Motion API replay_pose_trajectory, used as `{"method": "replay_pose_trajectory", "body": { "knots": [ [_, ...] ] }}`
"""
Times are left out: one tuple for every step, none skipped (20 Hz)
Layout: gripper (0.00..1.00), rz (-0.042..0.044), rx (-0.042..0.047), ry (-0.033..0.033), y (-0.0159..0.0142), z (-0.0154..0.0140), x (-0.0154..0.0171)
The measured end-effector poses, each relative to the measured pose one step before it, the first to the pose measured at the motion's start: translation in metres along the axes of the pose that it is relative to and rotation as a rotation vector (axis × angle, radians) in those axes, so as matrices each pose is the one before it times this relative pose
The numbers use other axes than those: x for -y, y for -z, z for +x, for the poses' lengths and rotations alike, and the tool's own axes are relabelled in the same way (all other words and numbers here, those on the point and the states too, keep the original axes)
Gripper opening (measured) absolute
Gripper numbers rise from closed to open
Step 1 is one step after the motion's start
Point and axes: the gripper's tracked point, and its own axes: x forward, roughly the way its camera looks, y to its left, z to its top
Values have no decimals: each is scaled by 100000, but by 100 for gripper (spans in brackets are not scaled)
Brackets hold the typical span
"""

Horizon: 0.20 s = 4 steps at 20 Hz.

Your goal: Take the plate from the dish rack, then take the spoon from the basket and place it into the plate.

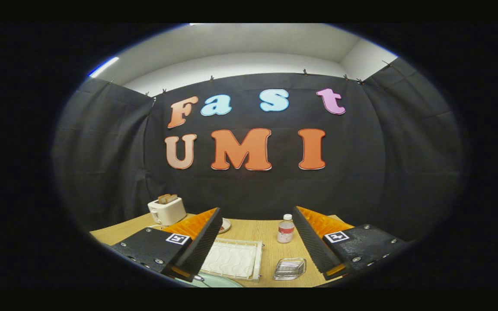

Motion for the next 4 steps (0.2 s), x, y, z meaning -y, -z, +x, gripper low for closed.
{"method": "replay_pose_trajectory", "body": {
  "knots": [
    [97,-156,-265,287,99,-134,40],
    [97,161,-403,-21,120,-44,34],
    [97,198,-580,-232,158,-67,-174],
    [97,157,-323,-112,87,99,-20]
  ]
}}
